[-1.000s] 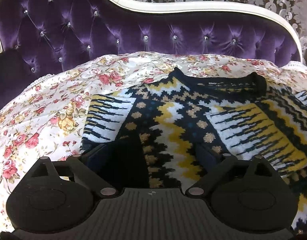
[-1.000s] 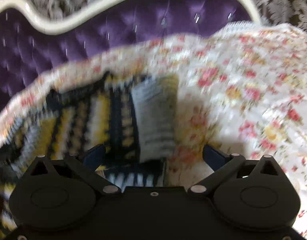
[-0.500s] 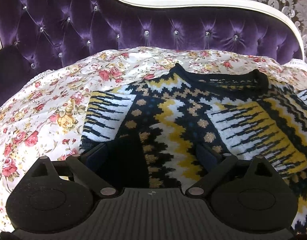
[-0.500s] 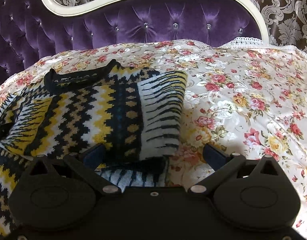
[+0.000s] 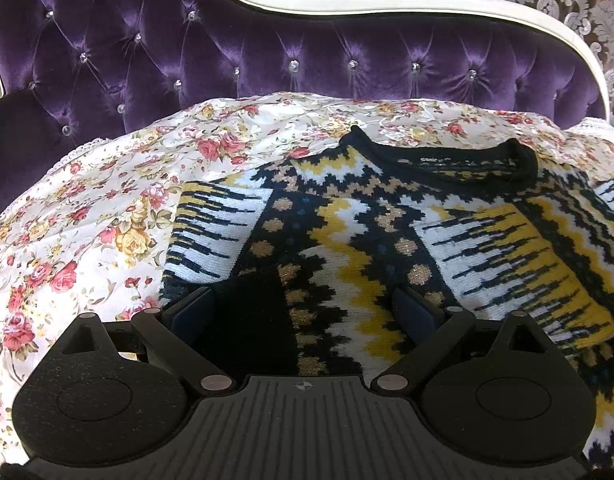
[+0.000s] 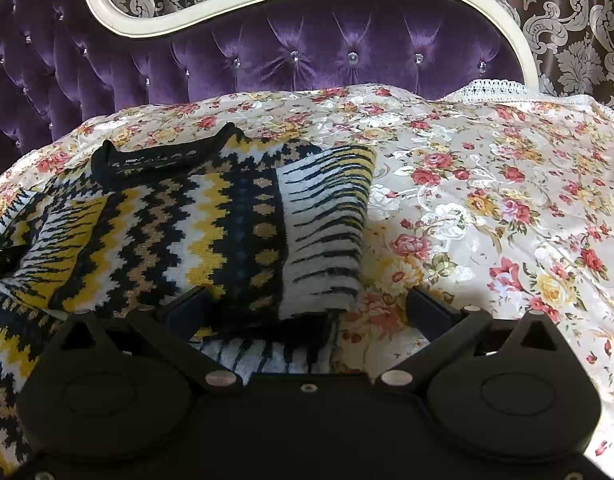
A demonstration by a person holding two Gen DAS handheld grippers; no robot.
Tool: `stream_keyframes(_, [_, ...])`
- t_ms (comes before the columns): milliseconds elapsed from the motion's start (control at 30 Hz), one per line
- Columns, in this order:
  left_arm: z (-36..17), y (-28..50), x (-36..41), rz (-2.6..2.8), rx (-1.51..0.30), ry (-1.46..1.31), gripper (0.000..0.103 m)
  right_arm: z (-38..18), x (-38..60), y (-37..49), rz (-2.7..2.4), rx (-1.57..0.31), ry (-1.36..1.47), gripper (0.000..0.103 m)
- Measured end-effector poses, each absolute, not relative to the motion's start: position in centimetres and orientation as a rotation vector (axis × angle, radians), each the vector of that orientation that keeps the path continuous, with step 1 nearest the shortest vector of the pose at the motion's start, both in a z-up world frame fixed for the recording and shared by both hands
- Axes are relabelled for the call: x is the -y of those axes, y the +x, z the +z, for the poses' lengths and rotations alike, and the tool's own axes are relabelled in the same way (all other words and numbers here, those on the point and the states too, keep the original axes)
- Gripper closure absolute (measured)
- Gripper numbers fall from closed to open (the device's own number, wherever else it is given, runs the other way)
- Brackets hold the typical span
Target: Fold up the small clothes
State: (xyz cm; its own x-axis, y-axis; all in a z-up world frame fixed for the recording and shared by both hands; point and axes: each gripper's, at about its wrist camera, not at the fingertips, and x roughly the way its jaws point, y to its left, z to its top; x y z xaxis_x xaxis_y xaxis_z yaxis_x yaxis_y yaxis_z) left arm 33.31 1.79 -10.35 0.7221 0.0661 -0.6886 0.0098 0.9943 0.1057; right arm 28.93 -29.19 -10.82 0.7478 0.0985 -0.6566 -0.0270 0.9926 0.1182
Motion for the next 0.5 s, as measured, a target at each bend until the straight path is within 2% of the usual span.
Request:
stream_keyframes(267, [-10.4,33.3,-1.8,0.030,-0.767,0.106,0.005,-11.6,29.6,27.6,0.088,-0.624,0.126,0.000])
stream_keyframes(500, [-10.0,33.1,-1.8,0.025,-0.758,0.105,0.006,-10.3,30.5,26.7,0.112,-0.674,0.162,0.001])
